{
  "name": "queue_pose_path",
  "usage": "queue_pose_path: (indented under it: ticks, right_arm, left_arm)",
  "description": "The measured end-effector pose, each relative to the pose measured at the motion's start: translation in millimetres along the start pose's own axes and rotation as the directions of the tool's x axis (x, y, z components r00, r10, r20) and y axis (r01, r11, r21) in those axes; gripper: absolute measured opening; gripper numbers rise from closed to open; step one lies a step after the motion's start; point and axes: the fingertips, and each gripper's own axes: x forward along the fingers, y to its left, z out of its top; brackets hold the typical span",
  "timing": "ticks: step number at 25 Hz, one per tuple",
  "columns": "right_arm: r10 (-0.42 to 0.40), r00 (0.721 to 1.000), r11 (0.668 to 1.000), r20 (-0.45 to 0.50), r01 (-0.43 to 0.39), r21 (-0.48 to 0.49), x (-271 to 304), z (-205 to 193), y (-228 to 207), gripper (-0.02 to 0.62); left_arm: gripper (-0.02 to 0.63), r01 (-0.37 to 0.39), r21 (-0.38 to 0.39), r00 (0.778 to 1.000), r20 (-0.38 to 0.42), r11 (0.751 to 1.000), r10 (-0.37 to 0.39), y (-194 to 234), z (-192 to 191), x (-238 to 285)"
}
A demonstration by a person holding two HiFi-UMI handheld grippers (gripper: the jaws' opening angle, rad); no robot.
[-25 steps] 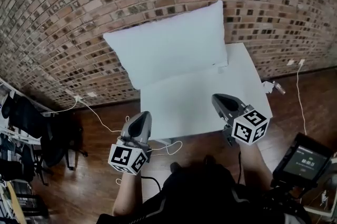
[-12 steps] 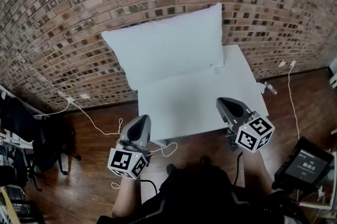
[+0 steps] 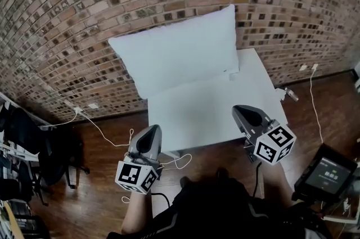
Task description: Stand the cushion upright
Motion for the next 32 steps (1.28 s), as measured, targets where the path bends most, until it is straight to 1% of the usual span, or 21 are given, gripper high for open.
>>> queue_pose_path:
  ticks: [3, 5, 8, 11, 14, 20, 25, 28, 32]
  right_arm:
    - [0.0, 1.0, 1.0, -0.007, 0.0, -0.005, -0.8, 5.5, -10.9, 0.006]
    - [-0.003, 1.0, 1.0, -0.011, 0.003, -0.009, -2.1, 5.7, -13.7, 0.006]
    - [0.001, 1.0, 1.0, -0.009, -0.001, -0.014, -6.5, 2.3, -8.8, 0.006]
    - [0.005, 1.0, 0.999, -0.019, -0.006, -0.034, -9.4, -2.3, -4.7, 0.006]
    - [0.01, 1.0, 0.999, -0.02, -0.011, -0.039, -11.2, -1.8, -2.6, 0.006]
    - [0.013, 1.0, 0.999, -0.017, -0.014, -0.045, -7.7, 3.0, -8.5, 0.006]
    - [0.017, 1.0, 0.999, -0.02, -0.018, -0.043, -4.1, 0.0, -14.1, 0.006]
    - [0.005, 1.0, 0.999, -0.018, -0.006, -0.035, -3.9, 1.9, -13.6, 0.006]
    - [-0.004, 1.0, 1.0, -0.019, 0.003, -0.031, -3.3, 5.8, -12.3, 0.006]
  left_arm:
    - [0.0, -0.008, -0.012, 1.0, -0.005, 1.0, 0.008, -5.8, 5.8, 12.5]
    - [0.0, 0.001, -0.014, 1.0, -0.001, 1.0, -0.001, -11.5, 7.8, 15.5]
    - [0.0, 0.017, 0.0, 1.0, 0.003, 1.0, -0.017, -18.9, 6.8, 12.6]
    - [0.0, 0.017, 0.007, 1.0, 0.009, 1.0, -0.017, -21.7, 6.3, 10.2]
    - [0.0, 0.016, 0.008, 1.0, 0.016, 1.0, -0.016, -22.1, 5.5, 9.7]
    - [0.0, 0.009, 0.002, 1.0, 0.005, 1.0, -0.009, -22.5, 2.4, 11.9]
    - [0.0, -0.009, -0.003, 1.0, 0.001, 1.0, 0.009, -16.0, -2.9, 16.2]
    - [0.0, -0.005, -0.007, 1.0, 0.009, 1.0, 0.005, -12.8, -2.8, 15.0]
    - [0.0, -0.004, -0.012, 1.0, -0.004, 1.0, 0.004, -12.3, 2.7, 14.2]
